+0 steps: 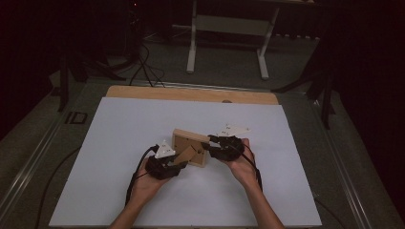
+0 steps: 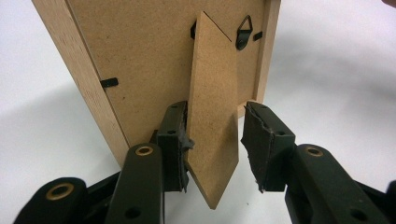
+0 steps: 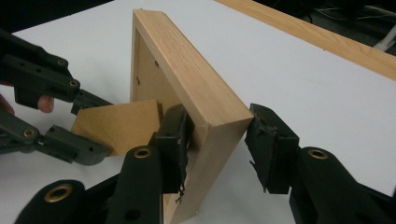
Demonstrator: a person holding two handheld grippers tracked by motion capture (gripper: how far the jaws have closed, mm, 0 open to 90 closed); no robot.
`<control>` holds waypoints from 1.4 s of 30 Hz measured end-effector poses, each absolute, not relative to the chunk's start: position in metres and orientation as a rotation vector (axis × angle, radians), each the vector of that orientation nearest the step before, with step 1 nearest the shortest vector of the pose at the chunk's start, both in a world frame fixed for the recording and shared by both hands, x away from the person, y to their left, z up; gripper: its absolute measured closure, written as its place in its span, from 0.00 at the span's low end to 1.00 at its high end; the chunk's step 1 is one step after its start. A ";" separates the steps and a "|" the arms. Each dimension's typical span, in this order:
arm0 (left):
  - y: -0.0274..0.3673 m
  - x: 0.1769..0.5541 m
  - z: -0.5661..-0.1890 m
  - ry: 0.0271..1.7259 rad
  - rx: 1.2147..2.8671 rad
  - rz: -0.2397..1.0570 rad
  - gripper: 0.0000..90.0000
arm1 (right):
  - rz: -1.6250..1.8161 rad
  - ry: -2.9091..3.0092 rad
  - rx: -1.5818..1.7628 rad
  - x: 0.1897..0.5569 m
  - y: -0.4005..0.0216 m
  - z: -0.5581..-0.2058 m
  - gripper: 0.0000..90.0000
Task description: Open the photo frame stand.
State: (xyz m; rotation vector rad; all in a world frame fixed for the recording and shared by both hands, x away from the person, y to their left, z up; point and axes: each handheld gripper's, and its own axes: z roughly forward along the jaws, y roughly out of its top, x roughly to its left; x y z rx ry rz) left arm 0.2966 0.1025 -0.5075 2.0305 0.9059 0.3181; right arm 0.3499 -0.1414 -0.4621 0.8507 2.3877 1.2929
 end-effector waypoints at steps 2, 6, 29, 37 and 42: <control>0.102 0.296 -0.507 0.906 2.034 0.323 0.68 | 1.299 2.392 0.848 0.349 -0.142 -0.463 0.65; 0.104 0.296 -0.506 0.903 2.031 0.318 0.70 | 1.330 2.396 0.842 0.345 -0.145 -0.465 0.65; 0.106 0.293 -0.505 0.861 2.062 0.311 0.82 | 1.464 2.444 0.817 0.323 -0.145 -0.475 0.54; 0.108 0.289 -0.506 0.860 2.073 0.309 0.83 | 1.464 2.453 0.802 0.318 -0.148 -0.477 0.53; 0.109 0.287 -0.506 0.865 2.074 0.308 0.83 | 1.454 2.470 0.781 0.313 -0.148 -0.477 0.52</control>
